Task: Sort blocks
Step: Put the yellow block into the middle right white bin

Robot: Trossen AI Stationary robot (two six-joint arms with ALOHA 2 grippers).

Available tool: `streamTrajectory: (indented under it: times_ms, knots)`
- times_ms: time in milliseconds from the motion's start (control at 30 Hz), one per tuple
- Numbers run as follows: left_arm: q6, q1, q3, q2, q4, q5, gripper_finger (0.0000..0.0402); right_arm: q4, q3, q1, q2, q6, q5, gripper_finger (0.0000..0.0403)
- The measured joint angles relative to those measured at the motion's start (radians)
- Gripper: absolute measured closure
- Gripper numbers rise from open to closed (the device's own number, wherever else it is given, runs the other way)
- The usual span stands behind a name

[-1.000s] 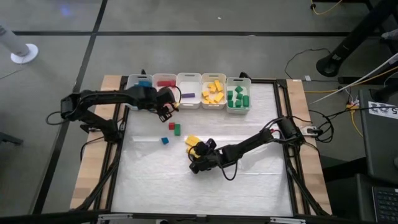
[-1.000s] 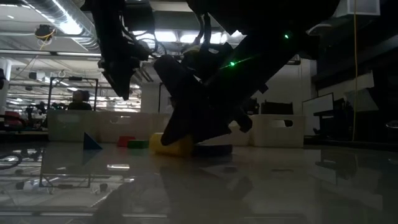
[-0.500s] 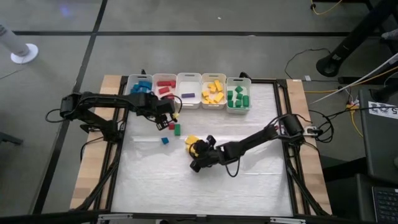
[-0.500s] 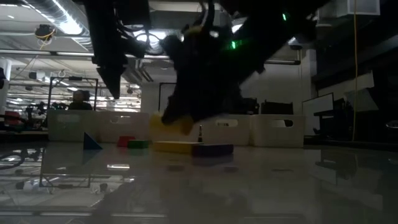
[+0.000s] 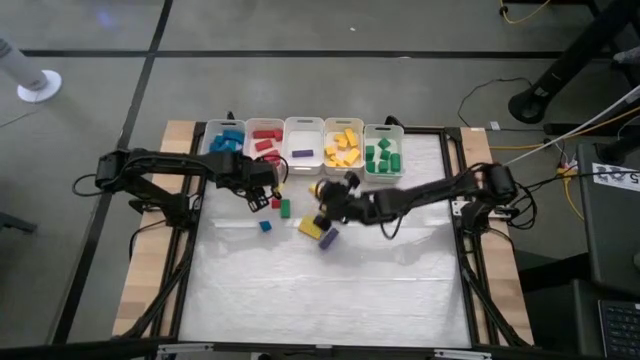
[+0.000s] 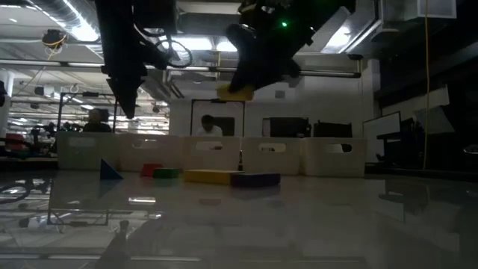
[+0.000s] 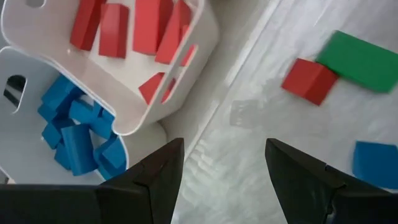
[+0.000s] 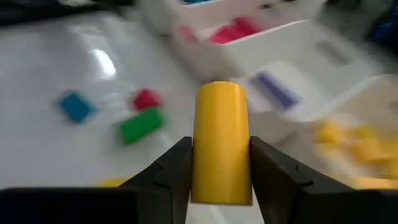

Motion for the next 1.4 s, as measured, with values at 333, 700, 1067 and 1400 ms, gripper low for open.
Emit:
streamTrajectory:
  times_ms: [333, 700, 1067, 1400]
  knots:
    - [0.000, -0.120, 0.000, 0.000, 0.045, 0.001, 0.0189, -0.043, 0.000, -0.228, -0.047, -0.230, 0.029, 0.0255]
    - [-0.035, -0.183, 0.000, 0.000, 0.131, 0.000, 0.0189, -0.064, 0.000, -0.392, -0.042, -0.250, -0.073, 0.0251]
    - [-0.047, -0.196, 0.000, 0.022, 0.249, 0.003, 0.0189, -0.064, 0.000, -0.441, -0.042, -0.251, -0.261, 0.0251]
    - [-0.406, -0.216, 0.000, 0.169, 0.337, 0.021, 0.0189, -0.058, 0.000, -0.440, -0.042, -0.244, -0.255, 0.0251]
